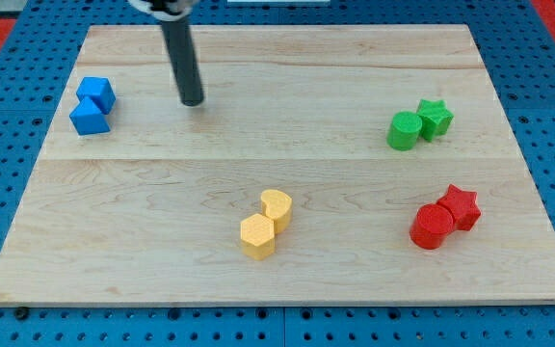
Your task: Point your arm to the bottom of the green star
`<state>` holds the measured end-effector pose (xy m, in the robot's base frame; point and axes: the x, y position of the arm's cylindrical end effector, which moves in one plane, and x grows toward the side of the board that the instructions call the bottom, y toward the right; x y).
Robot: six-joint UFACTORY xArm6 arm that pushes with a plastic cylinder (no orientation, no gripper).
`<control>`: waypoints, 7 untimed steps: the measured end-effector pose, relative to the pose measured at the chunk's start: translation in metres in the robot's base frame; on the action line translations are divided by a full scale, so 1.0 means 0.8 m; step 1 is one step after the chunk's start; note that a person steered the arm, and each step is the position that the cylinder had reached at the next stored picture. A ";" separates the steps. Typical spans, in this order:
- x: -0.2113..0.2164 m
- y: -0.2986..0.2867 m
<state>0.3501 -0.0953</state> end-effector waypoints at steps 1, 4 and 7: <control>0.023 0.042; 0.066 0.084; 0.113 0.217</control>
